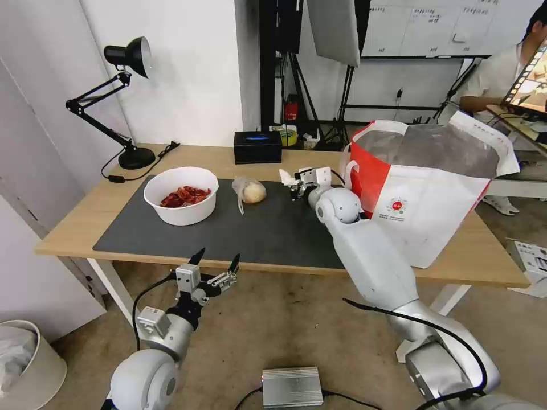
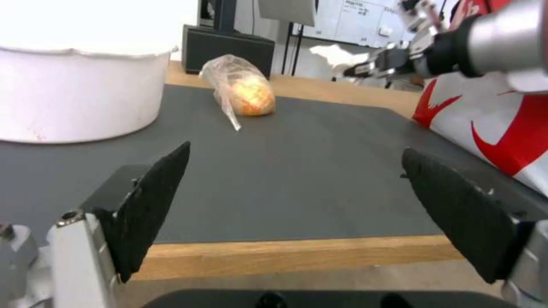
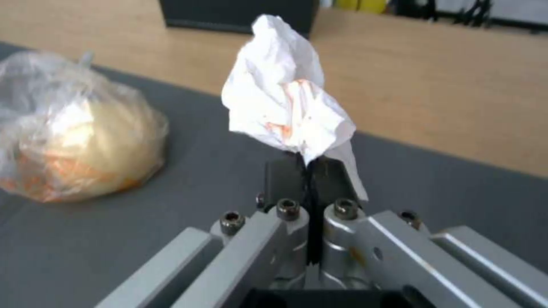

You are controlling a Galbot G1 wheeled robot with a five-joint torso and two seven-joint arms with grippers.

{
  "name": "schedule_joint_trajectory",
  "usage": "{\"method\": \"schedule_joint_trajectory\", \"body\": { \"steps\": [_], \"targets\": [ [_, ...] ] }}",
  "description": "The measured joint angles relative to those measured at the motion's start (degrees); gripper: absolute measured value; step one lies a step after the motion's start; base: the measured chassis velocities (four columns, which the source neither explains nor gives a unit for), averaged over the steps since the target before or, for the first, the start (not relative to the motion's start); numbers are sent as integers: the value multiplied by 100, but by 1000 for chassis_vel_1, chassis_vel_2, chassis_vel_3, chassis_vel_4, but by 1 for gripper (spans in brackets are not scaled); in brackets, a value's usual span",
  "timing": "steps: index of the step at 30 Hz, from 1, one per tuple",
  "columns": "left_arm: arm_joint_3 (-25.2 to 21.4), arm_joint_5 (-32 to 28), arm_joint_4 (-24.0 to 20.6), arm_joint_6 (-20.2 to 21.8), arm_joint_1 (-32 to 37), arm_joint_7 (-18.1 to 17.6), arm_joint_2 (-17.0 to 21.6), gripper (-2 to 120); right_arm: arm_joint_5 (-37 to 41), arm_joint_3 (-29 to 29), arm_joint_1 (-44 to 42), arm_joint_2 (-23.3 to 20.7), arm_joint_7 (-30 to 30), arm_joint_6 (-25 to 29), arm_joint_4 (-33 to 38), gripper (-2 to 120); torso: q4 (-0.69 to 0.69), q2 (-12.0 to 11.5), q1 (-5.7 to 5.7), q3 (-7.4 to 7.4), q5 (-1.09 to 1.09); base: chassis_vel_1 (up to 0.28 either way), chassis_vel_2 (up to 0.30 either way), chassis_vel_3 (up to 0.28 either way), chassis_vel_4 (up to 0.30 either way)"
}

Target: Pick up the trash from the table and place it into the takeout bag.

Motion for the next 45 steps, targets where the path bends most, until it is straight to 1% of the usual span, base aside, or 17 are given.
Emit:
{"method": "schedule_joint_trajectory", "body": {
  "steps": [2, 3, 4, 6, 7, 9, 11, 14, 15, 18, 19, 22, 28, 34, 37, 39, 45],
  "targets": [
    [-6, 3, 2, 0, 5, 0, -6, 100, 0, 97, -104, -114, 47, -4, 360, 0, 0, 0, 0, 0, 0, 0, 0, 0, 0],
    [-6, 3, 2, 0, 5, 0, -6, 100, 0, 97, -104, -114, 47, -4, 360, 0, 0, 0, 0, 0, 0, 0, 0, 0, 0],
    [-15, 3, 2, -1, 10, 0, -6, 100, 1, 144, -156, -163, 75, -9, 527, 0, 0, 0, 0, -1, -1, 0, 0, 0, 0],
    [-26, 5, 0, -1, 20, 0, -6, 100, 47, 237, -304, -297, 140, -29, 1037, 0, 0, 0, 0, 0, 0, 0, 0, 0, 0],
    [-26, 5, 0, -1, 20, 0, -6, 100, 47, 237, -304, -297, 140, -29, 1037, 0, 0, 0, 0, 0, 0, 0, 0, 0, 0],
    [-30, 8, -9, -1, 25, -1, -9, 100, 78, 289, -424, -388, 181, -38, 1425, 0, 0, 0, 0, -1, -1, 0, 0, 0, 0],
    [-34, 10, -14, -1, 28, -1, -9, 100, 82, 301, -467, -416, 198, -40, 1547, 0, 0, 0, 0, -1, 0, 0, 0, 0, 0],
    [-57, 13, -30, -1, 40, -5, -9, 100, 110, 350, -645, -526, 267, -31, 2127, 0, 0, 0, 0, -1, 0, 0, 0, 0, 0],
    [-57, 13, -30, -1, 40, -5, -9, 100, 110, 350, -645, -526, 267, -31, 2127, 0, 0, 0, 0, -1, 0, 0, 0, 0, 0],
    [-87, 19, -55, -1, 50, -12, -8, 100, 201, 376, -745, -601, 330, -27, 2557, 0, 0, 0, 0, -1, -1, 0, 0, 0, 0],
    [-87, 19, -55, -1, 50, -12, -8, 100, 201, 376, -745, -601, 330, -27, 2557, 0, 0, 0, 0, -1, -1, 0, 0, 0, 0],
    [-104, 37, -76, 3, 68, -17, -11, 100, 325, 387, -785, -702, 410, -132, 3044, 0, 0, 0, -1, -1, -1, 0, 0, 0, 0],
    [-118, 54, -104, 11, 82, -23, -33, 100, 347, 464, -891, -795, 501, -233, 3496, 0, 1, 0, 0, -1, -1, 0, 0, 0, 0],
    [-121, 71, -121, 12, 112, -24, -39, 100, 356, 580, -1113, -911, 551, -244, 3779, 0, 1, 0, 0, -1, -1, 0, 0, 0, 0],
    [-117, 76, -121, 13, 113, -28, -42, 100, 357, 691, -1245, -978, 577, -251, 3941, 0, 1, 0, 0, -1, 0, 0, 0, 0, 0],
    [-96, 95, -121, 12, 118, -30, -58, 100, 355, 888, -1442, -1071, 586, -295, 4194, 0, 0, 0, 0, -1, 0, 0, 0, 0, 0],
    [-68, 115, -131, 13, 128, -29, -64, 100, 394, 1234, -1664, -1193, 586, -326, 4515, 0, 1, 0, -1, -1, 0, 0, 0, 0, 0]
  ]
}}
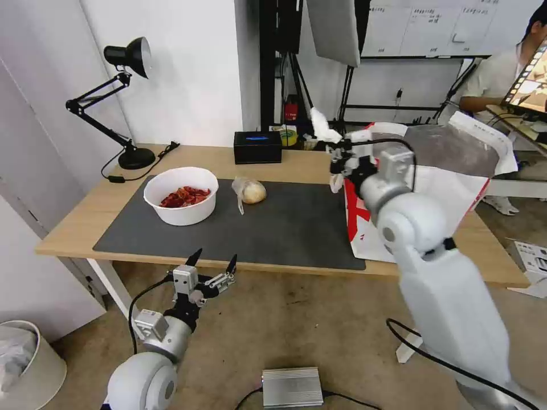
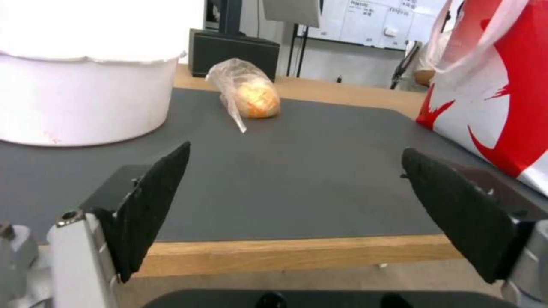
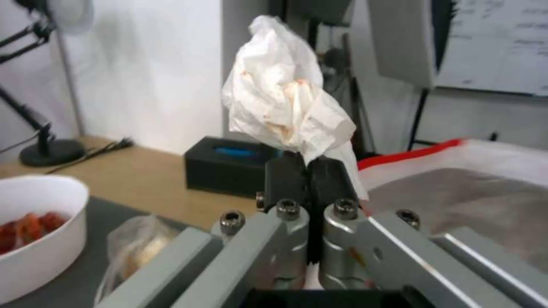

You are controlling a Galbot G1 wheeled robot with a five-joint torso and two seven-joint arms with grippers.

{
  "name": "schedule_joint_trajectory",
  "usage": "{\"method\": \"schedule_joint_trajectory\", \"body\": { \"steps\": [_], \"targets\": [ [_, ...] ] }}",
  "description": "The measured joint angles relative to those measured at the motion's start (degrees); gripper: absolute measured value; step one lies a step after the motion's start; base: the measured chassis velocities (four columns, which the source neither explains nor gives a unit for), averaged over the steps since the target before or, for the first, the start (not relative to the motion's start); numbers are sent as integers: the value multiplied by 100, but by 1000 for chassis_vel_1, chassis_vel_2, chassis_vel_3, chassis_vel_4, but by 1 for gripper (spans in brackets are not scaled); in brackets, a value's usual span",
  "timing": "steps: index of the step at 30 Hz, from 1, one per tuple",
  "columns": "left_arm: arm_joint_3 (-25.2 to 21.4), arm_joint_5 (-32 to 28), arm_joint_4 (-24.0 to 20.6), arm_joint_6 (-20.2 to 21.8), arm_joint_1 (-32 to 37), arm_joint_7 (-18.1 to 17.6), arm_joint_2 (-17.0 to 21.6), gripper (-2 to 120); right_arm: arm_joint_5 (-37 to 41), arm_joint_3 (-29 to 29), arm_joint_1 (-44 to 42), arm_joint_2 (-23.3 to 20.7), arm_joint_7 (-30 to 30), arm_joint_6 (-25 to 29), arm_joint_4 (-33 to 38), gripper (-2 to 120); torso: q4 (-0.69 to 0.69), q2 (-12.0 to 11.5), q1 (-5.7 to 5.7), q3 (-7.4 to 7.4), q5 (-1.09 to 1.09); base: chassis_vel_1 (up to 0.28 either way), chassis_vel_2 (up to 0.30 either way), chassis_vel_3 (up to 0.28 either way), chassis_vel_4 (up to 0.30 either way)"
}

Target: Pick up the trash from the table and place it into the takeout bag.

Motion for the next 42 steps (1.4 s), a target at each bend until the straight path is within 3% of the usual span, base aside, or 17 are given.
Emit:
{"method": "schedule_joint_trajectory", "body": {
  "steps": [8, 14, 22, 35, 42],
  "targets": [
    [81, 47, -59, 1, 79, -6, -63, 100, 464, 740, -190, -403, 151, -44, 275, 0, 0, 0, 0, 0, -1, 0, 0, 0, 0],
    [104, 49, -86, 3, 81, -12, -34, 100, 795, 1070, -163, -613, 322, -50, -75, 0, 0, 0, 0, 1, 0, 0, 0, 0, 0],
    [173, 49, -56, 5, 69, -16, -37, 100, 1342, 1269, -102, -868, 594, -96, -542, 0, 0, 0, 0, 1, -1, 0, 0, 0, 0],
    [177, 33, -54, 11, 64, -18, -23, 100, 1598, 1290, -211, -928, 833, -102, -588, 0, 0, 0, 0, 1, -1, 0, 0, 0, 0],
    [185, 36, -56, 14, 66, -20, -35, 100, 1606, 1312, -245, -946, 853, -102, -512, 25, 0, 0, 0, 1, -1, 0, 0, 0, 0]
  ]
}}
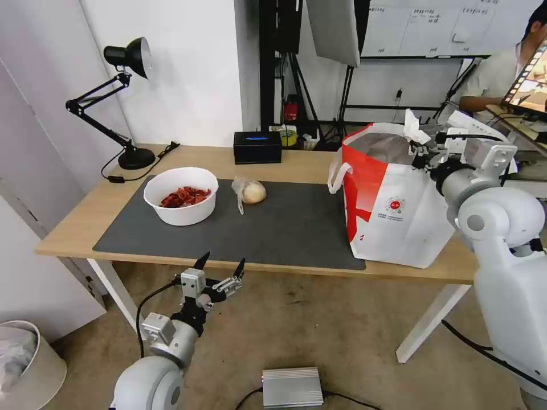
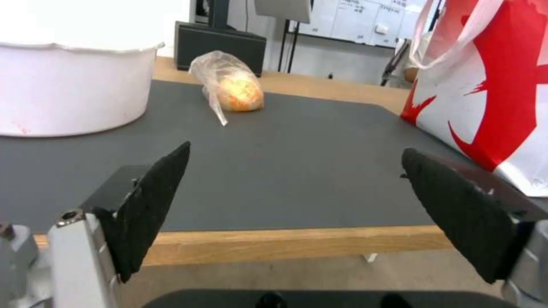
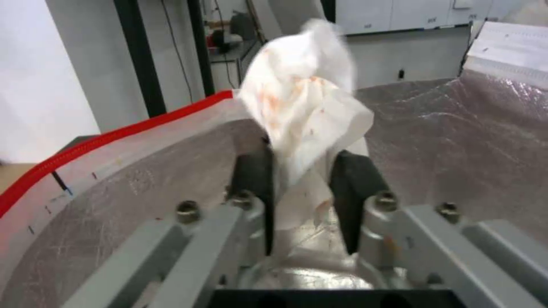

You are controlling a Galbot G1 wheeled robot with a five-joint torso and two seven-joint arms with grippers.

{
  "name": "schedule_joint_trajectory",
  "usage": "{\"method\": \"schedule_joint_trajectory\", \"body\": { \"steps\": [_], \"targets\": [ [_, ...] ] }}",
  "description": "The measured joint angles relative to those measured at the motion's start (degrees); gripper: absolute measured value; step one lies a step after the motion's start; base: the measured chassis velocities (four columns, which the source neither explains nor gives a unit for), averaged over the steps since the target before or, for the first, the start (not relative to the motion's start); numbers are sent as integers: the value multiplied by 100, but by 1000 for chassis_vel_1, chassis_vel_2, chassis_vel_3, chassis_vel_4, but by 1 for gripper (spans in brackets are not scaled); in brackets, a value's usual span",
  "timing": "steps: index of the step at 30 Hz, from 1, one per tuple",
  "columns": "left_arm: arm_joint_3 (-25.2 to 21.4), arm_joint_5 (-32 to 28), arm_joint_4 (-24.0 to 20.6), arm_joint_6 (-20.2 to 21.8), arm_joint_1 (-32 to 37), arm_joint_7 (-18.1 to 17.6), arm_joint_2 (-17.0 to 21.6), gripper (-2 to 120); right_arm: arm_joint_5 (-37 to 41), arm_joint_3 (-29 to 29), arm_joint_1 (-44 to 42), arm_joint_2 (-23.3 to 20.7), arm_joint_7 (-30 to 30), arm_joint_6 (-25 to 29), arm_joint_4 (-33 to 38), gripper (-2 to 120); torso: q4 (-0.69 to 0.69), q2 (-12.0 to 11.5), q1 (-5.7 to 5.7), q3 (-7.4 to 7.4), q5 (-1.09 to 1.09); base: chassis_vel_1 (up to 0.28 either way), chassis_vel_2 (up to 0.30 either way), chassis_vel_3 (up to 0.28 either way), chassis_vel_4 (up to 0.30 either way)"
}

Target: Pick up the trash from the table and place it into the takeout bag.

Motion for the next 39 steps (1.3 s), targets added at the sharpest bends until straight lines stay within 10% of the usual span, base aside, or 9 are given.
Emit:
{"method": "schedule_joint_trajectory", "body": {
  "steps": [19, 39],
  "targets": [
    [5, 10, -26, 1, -4, -2, -13, 100, 11, 37, -25, -37, -23, 1, 55, 96, 0, 0, 0, 0, 0, 0, 0, 0, 0],
    [-90, 1, -65, -16, 14, -119, -10, 100, 619, -80, 63, -102, -493, 775, 578, 100, 0, 0, 0, 0, -1, 0, 0, 0, 0]
  ]
}}
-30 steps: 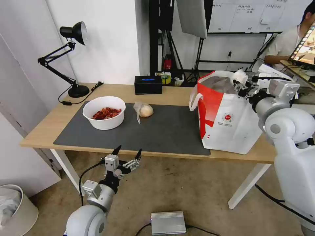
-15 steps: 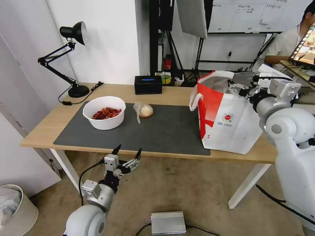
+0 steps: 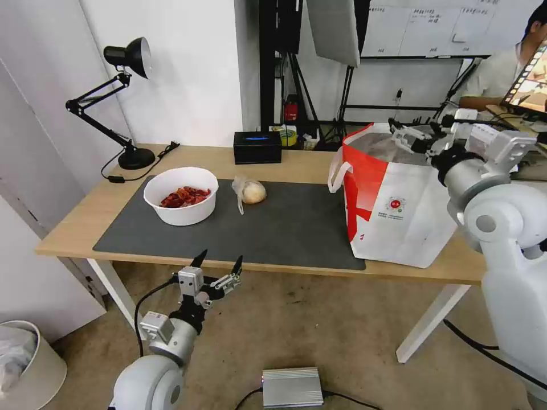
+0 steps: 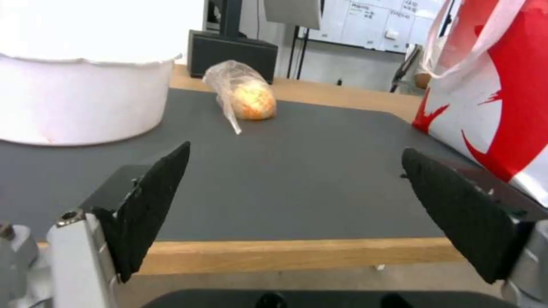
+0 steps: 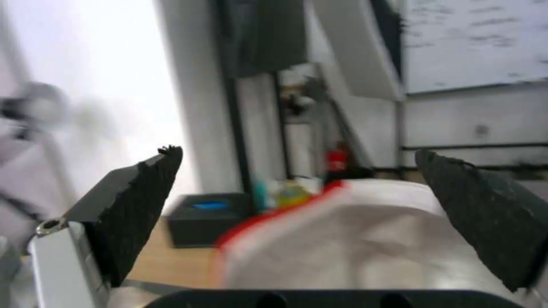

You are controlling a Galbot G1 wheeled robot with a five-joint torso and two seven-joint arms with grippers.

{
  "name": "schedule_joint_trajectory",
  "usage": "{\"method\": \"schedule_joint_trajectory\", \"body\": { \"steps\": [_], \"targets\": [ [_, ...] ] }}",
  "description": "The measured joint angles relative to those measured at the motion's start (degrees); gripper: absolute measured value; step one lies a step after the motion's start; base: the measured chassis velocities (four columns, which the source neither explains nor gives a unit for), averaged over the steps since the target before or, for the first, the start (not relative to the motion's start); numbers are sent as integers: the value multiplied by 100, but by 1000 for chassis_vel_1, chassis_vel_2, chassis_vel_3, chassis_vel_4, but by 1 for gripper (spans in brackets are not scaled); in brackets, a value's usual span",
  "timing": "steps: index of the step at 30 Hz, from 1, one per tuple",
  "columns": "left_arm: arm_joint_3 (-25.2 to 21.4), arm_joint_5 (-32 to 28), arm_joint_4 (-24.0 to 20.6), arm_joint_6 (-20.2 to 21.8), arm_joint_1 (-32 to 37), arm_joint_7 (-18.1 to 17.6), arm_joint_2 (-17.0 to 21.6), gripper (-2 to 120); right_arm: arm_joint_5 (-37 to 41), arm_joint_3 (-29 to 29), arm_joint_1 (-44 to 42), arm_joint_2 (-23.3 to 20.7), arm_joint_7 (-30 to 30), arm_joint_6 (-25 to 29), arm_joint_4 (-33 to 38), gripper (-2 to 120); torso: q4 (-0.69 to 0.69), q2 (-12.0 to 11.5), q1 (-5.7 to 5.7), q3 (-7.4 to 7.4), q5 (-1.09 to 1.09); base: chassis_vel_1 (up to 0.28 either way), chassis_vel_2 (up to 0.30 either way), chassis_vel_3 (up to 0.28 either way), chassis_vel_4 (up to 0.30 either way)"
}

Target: Pick up the trash from the table and place it into the takeout bag.

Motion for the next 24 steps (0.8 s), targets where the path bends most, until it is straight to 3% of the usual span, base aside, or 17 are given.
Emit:
{"method": "schedule_joint_trajectory", "body": {
  "steps": [10, 24],
  "targets": [
    [-114, -27, -92, -21, 49, 42, 59, 100, 340, -305, -715, -150, -922, 307, 817, 100, -1, 0, 0, 0, 0, 0, 0, 0, 0],
    [-41, -32, -84, -64, 47, 49, 29, 100, -235, -486, -1973, -419, -1034, 413, 1513, 100, 0, 0, -1, -1, 1, 0, 0, 0, 0]
  ]
}}
